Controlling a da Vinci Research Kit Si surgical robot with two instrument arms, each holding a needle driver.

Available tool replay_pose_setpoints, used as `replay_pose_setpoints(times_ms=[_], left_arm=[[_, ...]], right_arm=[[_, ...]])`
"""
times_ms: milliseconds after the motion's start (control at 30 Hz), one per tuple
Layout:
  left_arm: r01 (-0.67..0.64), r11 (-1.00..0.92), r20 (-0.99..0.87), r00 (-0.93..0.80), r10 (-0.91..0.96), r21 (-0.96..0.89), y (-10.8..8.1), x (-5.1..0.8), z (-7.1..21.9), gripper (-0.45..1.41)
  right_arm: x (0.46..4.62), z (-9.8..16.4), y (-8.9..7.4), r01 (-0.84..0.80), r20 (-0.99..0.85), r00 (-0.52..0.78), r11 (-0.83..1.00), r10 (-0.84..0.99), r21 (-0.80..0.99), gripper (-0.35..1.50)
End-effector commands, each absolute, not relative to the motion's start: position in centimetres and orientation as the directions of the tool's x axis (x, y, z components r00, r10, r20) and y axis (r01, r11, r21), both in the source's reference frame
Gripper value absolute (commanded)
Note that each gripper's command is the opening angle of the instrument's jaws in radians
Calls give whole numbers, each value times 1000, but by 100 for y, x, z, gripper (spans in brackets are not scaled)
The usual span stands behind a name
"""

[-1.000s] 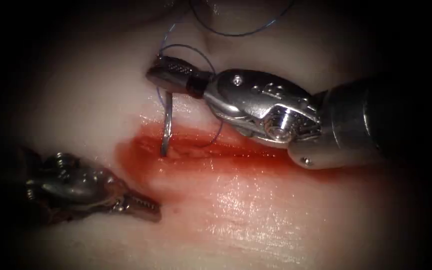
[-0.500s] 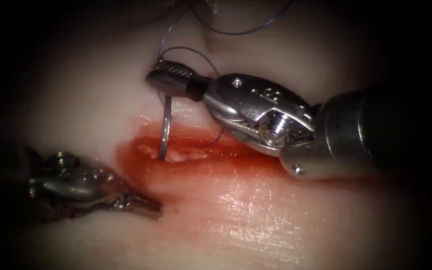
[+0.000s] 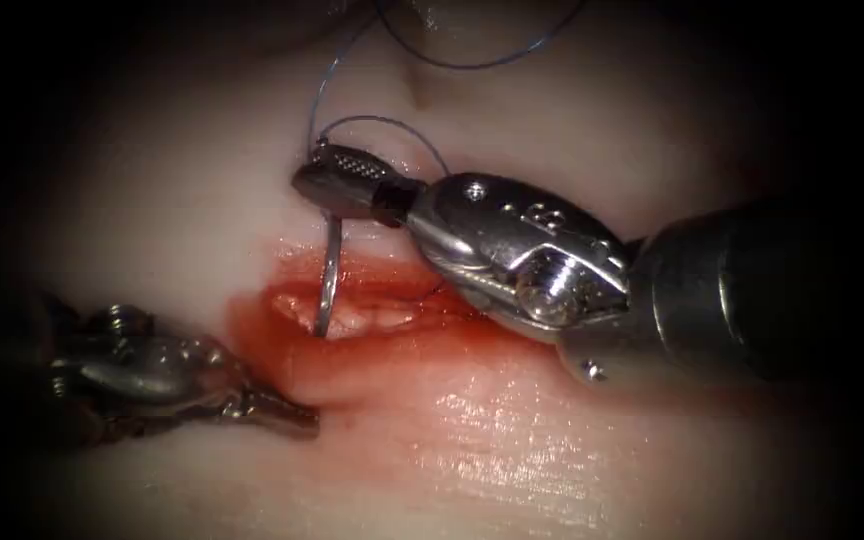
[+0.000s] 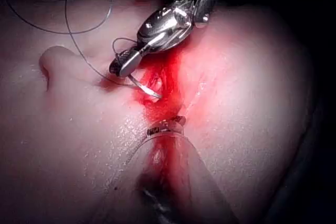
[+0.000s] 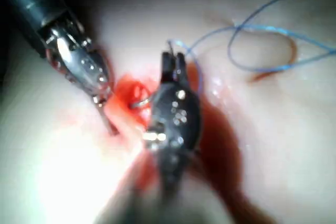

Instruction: Wound Closure

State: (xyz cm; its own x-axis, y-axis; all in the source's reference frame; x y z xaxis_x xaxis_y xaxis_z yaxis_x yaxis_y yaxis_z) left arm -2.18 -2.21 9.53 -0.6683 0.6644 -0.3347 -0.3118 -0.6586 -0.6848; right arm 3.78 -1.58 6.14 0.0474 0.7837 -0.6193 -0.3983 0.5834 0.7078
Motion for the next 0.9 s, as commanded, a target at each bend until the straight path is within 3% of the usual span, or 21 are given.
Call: replay_pose_setpoints(times_ms=[33,900], left_arm=[[-310,-657,-333,-669,665,-688,-229,-223,959,12],[-307,-657,-334,-670,663,-689,-228,-220,958,12]], right_arm=[[385,618,-166,-389,-604,43,570,796,724,-35],[399,617,-206,-319,-299,36,295,954,901,-35]])
